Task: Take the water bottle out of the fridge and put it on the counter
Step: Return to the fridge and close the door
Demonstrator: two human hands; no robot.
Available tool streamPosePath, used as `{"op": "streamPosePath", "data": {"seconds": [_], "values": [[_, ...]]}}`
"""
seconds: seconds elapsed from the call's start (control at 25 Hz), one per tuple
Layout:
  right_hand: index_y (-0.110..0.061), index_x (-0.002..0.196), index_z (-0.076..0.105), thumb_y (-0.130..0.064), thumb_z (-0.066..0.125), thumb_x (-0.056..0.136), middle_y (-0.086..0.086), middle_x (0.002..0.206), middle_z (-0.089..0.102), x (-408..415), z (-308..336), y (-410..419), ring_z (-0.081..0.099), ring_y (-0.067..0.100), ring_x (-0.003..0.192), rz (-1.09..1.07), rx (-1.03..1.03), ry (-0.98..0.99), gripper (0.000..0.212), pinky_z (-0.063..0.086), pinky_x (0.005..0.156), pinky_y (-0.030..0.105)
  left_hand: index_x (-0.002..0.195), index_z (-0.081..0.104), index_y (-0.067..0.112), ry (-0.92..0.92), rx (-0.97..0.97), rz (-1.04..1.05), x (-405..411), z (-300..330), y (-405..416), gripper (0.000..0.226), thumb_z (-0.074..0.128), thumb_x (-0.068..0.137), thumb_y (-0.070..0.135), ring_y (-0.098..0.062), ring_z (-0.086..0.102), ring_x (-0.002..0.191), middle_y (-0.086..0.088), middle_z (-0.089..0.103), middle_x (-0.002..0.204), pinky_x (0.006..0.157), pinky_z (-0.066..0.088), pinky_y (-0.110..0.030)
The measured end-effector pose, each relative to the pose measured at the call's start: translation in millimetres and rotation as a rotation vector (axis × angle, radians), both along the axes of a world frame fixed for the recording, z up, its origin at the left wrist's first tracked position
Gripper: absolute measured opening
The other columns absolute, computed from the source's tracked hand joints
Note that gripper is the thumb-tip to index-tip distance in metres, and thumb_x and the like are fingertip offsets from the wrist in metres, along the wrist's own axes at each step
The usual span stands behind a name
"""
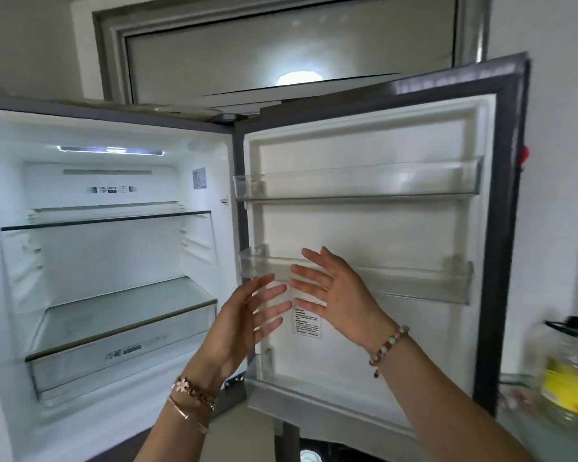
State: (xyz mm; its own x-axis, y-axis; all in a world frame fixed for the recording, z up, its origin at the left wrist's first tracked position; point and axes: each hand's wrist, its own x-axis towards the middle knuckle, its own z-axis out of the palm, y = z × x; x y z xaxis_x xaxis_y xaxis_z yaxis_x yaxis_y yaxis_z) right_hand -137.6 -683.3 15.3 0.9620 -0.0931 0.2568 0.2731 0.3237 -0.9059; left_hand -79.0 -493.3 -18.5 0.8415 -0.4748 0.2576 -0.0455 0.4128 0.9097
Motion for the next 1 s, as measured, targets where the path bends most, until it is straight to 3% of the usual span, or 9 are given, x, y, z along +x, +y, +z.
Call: {"op": "streamPosePath", "data": {"seconds": [0.12, 0.28, 0.44, 0.56, 0.68, 0.76, 1.0], "values": [[-0.027, 0.107, 0.078, -0.049, 0.070, 0.079, 0.007, 0.116, 0.076, -49, 20, -54, 0.071, 0.026, 0.108, -0.215, -0.063, -0.118, 0.037, 0.054, 0.096, 0.045, 0.121, 0.069, 0.021, 0.057, 0.089, -0.147, -6, -24, -67, 0.035, 0.056, 0.094, 0.038, -0.031, 0.069, 0.111, -0.005, 0.074, 0.122, 0.102, 0.047, -0.044], [-0.017, 0.096, 0.079, -0.032, 0.072, 0.083, 0.009, 0.097, 0.079, -119, 50, -137, 0.074, 0.025, 0.092, -0.659, -0.022, -0.359, 0.021, 0.061, 0.080, 0.037, 0.119, 0.070, 0.023, -0.006, 0.252, -0.271, -39, -53, -150, 0.029, 0.062, 0.092, 0.032, -0.023, 0.072, 0.106, 0.000, 0.076, 0.117, 0.099, 0.050, -0.040], [-0.022, 0.094, 0.075, -0.025, 0.066, 0.092, 0.000, 0.100, 0.075, -141, 50, -206, 0.069, 0.016, 0.100, -0.988, -0.064, -0.306, 0.010, 0.054, 0.090, 0.029, 0.116, 0.067, 0.024, -0.116, 0.377, -0.190, -88, -67, -224, 0.023, 0.064, 0.093, 0.029, -0.015, 0.070, 0.102, 0.002, 0.073, 0.112, 0.088, 0.051, -0.027], [-0.032, 0.097, 0.066, -0.029, 0.063, 0.094, -0.016, 0.099, 0.064, -122, 36, -233, 0.062, 0.000, 0.095, -0.985, -0.180, -0.152, 0.005, 0.046, 0.075, 0.012, 0.123, 0.061, 0.018, -0.187, 0.408, -0.053, -111, -66, -267, 0.033, 0.068, 0.091, 0.028, -0.015, 0.064, 0.108, 0.001, 0.068, 0.117, 0.089, 0.052, -0.027], [-0.030, 0.116, 0.055, -0.039, 0.060, 0.095, -0.011, 0.118, 0.057, -102, 19, -257, 0.051, 0.011, 0.112, -0.843, -0.224, -0.008, 0.024, 0.038, 0.091, 0.025, 0.127, 0.058, 0.015, -0.183, 0.397, 0.069, -122, -64, -295, 0.042, 0.070, 0.090, 0.030, -0.018, 0.064, 0.107, -0.002, 0.068, 0.119, 0.098, 0.053, -0.038], [-0.030, 0.121, 0.052, -0.041, 0.058, 0.096, -0.004, 0.129, 0.055, -92, 12, -264, 0.050, 0.016, 0.118, -0.778, -0.229, 0.022, 0.028, 0.040, 0.097, 0.031, 0.127, 0.059, 0.015, -0.169, 0.396, 0.116, -123, -63, -300, 0.043, 0.071, 0.089, 0.030, -0.018, 0.065, 0.107, -0.002, 0.069, 0.118, 0.097, 0.053, -0.038], [-0.026, 0.126, 0.050, -0.050, 0.065, 0.089, -0.021, 0.107, 0.055, -94, -5, -248, 0.053, -0.001, 0.099, -0.763, -0.193, -0.046, 0.046, 0.042, 0.098, 0.031, 0.115, 0.058, 0.019, -0.202, 0.410, 0.205, -145, -61, -288, 0.037, 0.075, 0.085, 0.033, -0.018, 0.067, 0.102, -0.001, 0.070, 0.112, 0.092, 0.055, -0.036]]}}
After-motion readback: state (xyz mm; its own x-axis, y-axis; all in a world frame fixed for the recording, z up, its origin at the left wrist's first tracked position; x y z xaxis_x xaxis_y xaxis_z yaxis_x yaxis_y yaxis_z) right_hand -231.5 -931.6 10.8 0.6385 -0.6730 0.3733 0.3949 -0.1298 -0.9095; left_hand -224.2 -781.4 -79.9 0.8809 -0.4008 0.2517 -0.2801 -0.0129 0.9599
